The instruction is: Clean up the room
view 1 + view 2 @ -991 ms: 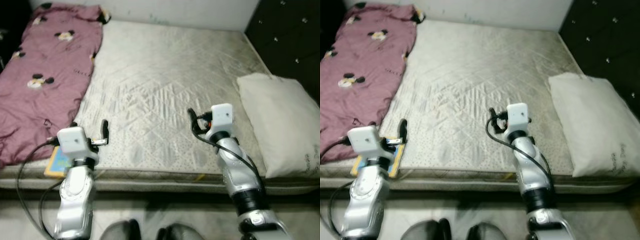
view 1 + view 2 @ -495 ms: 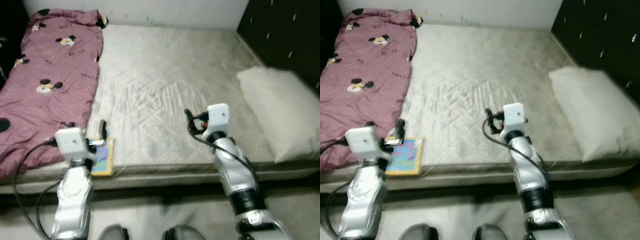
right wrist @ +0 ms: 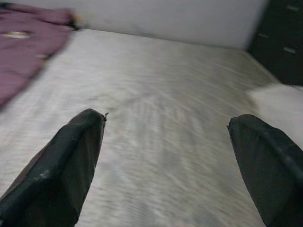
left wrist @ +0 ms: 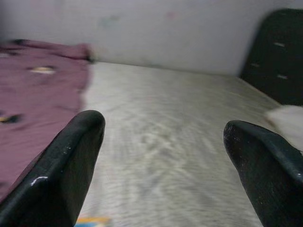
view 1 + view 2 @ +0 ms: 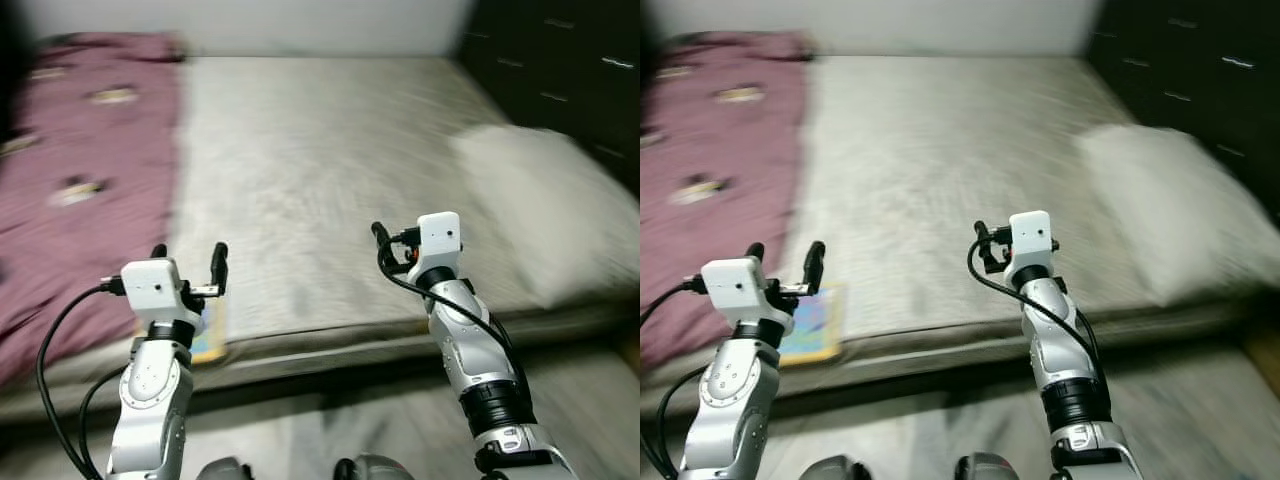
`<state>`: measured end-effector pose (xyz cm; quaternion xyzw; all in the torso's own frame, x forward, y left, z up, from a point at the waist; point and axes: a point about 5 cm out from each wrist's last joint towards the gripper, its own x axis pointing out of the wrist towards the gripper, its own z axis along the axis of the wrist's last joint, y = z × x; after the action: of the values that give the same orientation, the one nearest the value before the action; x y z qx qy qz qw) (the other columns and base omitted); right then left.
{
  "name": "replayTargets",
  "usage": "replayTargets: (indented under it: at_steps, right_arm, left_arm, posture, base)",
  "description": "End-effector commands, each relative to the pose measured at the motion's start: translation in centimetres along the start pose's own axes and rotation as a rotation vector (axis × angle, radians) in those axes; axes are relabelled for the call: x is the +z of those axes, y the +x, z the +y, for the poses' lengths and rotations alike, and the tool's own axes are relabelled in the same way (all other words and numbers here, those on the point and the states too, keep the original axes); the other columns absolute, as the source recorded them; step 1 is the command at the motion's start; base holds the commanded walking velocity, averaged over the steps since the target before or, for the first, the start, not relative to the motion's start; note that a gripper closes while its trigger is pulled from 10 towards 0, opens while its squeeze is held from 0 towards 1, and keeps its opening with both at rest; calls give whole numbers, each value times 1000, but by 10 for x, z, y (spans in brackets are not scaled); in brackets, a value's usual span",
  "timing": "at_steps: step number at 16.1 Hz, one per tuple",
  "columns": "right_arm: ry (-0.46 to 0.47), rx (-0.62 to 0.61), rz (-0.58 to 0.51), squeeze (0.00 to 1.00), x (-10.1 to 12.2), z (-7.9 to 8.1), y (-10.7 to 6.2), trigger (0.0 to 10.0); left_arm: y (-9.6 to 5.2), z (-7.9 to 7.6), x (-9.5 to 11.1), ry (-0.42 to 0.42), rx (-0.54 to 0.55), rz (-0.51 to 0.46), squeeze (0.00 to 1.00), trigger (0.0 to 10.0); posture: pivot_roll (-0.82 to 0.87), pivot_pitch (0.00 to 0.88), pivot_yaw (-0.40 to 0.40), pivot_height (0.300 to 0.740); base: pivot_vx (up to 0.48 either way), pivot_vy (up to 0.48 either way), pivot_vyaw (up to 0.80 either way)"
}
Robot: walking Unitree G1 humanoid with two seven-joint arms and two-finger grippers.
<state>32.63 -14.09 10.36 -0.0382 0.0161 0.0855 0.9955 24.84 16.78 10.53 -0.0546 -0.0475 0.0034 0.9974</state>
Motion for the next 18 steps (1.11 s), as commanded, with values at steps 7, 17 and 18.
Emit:
replayTargets:
  at_steps: [7,17,18]
  right_arm:
    - [-7,-21,-2,0,1,-8,-1,10000]
    - [-48,-5,-15,0,2,-6,-1,10000]
    - [-45,-6,-14,0,2,-6,-1,10000]
  left_arm:
    - [2,-5,3,-8,-8,-16,0,10000]
    - [4,-5,-3,2,37,22,0,10000]
    - [4,-5,-3,1,37,22,0,10000]
  posture:
    - [-18,94,-59,740]
    - [-15,87,-60,740]
    - [-15,90,-60,740]
  base:
    - [366,0,0]
    - [0,240,287]
    - [0,480,800]
